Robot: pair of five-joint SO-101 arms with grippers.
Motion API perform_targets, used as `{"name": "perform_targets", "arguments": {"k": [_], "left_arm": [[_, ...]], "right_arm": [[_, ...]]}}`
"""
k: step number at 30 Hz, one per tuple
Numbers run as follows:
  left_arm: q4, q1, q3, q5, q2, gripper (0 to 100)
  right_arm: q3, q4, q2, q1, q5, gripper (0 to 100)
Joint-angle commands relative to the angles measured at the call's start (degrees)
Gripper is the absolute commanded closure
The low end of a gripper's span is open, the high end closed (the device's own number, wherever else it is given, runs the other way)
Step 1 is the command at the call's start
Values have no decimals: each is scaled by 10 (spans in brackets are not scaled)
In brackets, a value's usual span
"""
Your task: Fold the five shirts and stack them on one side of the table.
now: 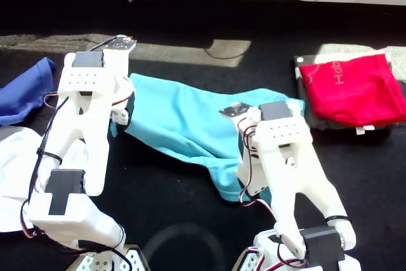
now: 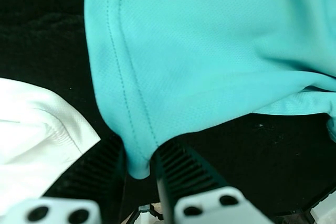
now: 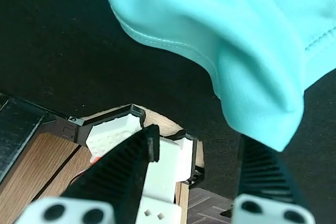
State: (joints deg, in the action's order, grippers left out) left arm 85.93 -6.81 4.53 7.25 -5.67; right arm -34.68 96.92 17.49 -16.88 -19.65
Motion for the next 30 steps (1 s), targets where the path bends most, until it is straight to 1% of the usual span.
{"name": "perform_targets", "arguments": {"k": [1,12,16,18,21,24,27,30], "left_arm": [[-5,-7,-9,4,5,991],[-6,-7,-9,4,7,991],[-6,-7,-9,3,7,991],[-6,-7,-9,3,7,991],[-6,-7,-9,3,7,991],[-6,-7,-9,3,7,991],[-6,-7,-9,3,7,991],[-6,-7,-9,3,7,991]], "right_arm": [[-29,-44,19,-7,5,764],[-138,-190,19,-7,5,767],[-159,-222,19,-6,4,774],[-160,-239,19,-6,4,818],[-160,-269,19,-6,4,919],[-157,-278,19,-5,5,994],[-147,-263,23,0,5,991],[-95,-223,26,22,6,991]]}}
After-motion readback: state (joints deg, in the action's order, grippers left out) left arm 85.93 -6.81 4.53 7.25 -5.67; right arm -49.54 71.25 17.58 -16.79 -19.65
